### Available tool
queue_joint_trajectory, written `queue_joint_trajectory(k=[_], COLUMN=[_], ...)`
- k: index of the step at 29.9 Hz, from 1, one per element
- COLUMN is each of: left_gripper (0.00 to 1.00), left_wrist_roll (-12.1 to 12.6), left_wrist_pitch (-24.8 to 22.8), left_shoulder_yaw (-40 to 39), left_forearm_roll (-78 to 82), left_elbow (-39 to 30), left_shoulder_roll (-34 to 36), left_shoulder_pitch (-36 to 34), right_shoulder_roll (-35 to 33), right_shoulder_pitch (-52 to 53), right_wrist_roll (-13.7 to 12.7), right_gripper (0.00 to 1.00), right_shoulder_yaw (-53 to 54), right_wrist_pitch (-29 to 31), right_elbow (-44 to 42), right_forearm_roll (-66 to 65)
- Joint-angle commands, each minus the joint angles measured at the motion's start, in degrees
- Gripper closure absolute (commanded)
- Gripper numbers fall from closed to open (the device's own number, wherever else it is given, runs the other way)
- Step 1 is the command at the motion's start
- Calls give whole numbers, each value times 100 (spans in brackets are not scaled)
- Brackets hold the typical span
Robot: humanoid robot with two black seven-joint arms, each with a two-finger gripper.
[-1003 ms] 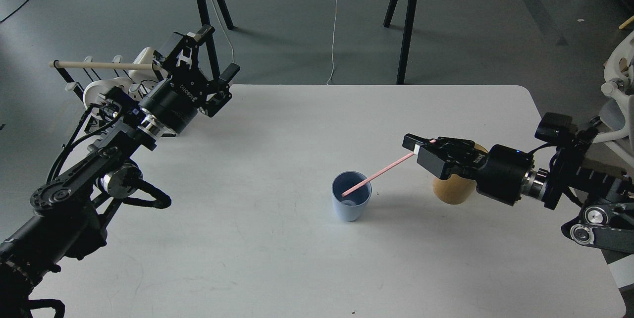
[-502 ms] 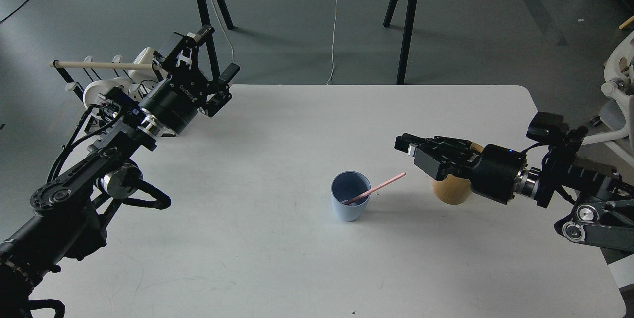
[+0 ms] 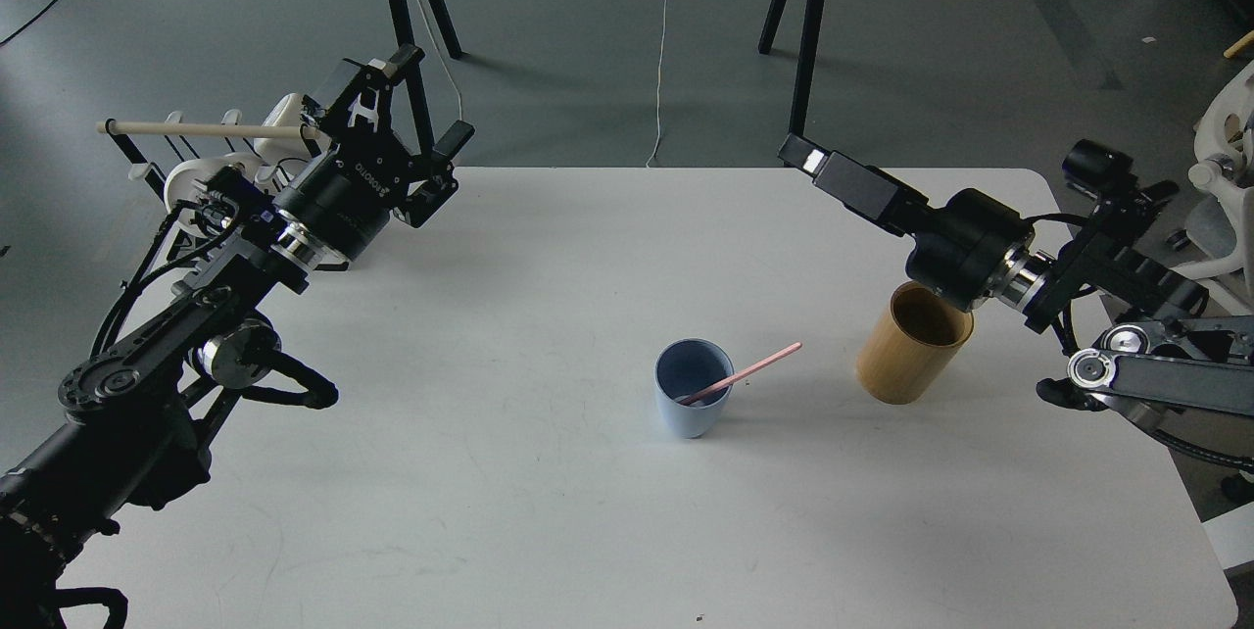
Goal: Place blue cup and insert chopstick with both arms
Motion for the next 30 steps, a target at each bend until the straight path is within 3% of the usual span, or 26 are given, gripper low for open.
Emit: queue_joint_trajectory(k=[1, 6, 10, 12, 17, 19, 30], left_gripper=[2, 2, 2, 2, 2, 2, 2], left_wrist_roll=[0, 0, 0, 0, 0, 0, 0], left_wrist_pitch=[1, 1, 1, 1, 1, 1, 1], left_shoulder_yaw=[-2, -10, -11, -10, -2, -2, -28], left_forearm_roll=[12, -32, -50, -50, -50, -50, -67], left_elbow=[97, 300, 300, 300, 300, 300, 230], left_shoulder_roll=[47, 135, 206, 188, 188, 188, 206], left_shoulder_pitch=[-171, -426, -426, -409, -408, -417, -365], right_shoulder_roll=[329, 795, 1006, 1059, 1253, 1305, 1455], right_shoulder_pitch=[-23, -338, -1031, -1480, -2474, -2554, -2571], right_wrist_roll=[0, 0, 0, 0, 0, 0, 0], right_gripper=[18, 17, 9, 7, 4, 3, 1], right_shoulder_yaw=[515, 1288, 2324, 2887, 4039, 4120, 4383], right_wrist_pitch=[0, 0, 205, 863, 3586, 4187, 4206], right_elbow=[-4, -197, -373, -601, -1295, -1541, -1841], right_forearm_roll=[861, 2275, 2865, 2945, 2945, 2937, 2884])
